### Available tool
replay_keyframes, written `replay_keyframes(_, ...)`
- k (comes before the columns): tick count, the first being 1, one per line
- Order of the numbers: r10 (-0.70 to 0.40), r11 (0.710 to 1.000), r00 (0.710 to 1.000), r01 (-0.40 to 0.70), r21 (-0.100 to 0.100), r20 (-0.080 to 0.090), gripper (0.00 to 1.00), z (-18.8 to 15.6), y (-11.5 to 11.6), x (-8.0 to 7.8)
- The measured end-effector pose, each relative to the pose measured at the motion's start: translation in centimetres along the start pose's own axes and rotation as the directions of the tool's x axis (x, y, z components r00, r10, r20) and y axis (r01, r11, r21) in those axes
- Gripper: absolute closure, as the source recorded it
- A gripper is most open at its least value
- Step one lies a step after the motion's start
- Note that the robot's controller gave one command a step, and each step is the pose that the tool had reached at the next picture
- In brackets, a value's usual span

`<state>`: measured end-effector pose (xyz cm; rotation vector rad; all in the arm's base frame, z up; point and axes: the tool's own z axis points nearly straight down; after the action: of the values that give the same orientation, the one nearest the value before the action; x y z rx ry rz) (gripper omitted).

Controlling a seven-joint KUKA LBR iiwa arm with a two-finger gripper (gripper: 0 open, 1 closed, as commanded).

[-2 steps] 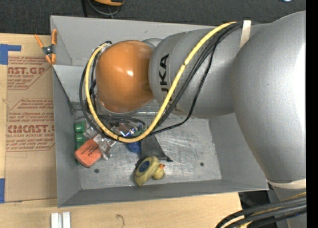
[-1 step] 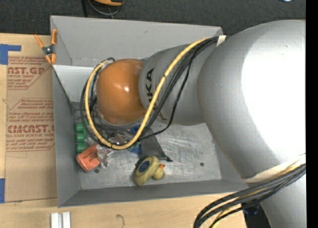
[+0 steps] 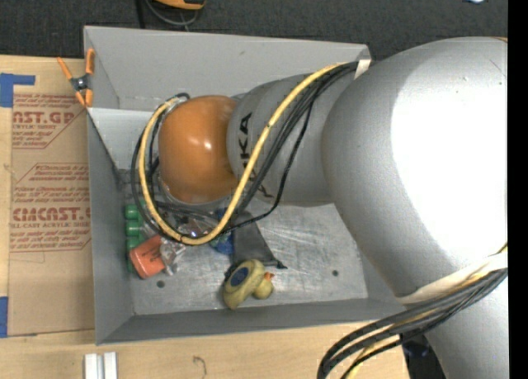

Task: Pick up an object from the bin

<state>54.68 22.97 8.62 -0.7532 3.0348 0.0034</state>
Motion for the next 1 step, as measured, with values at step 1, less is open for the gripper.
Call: replay_keyframes(1,0.003,1.000,1.000,-0.003,0.000,0.004,1.00,0.13,-0.09,0.01)
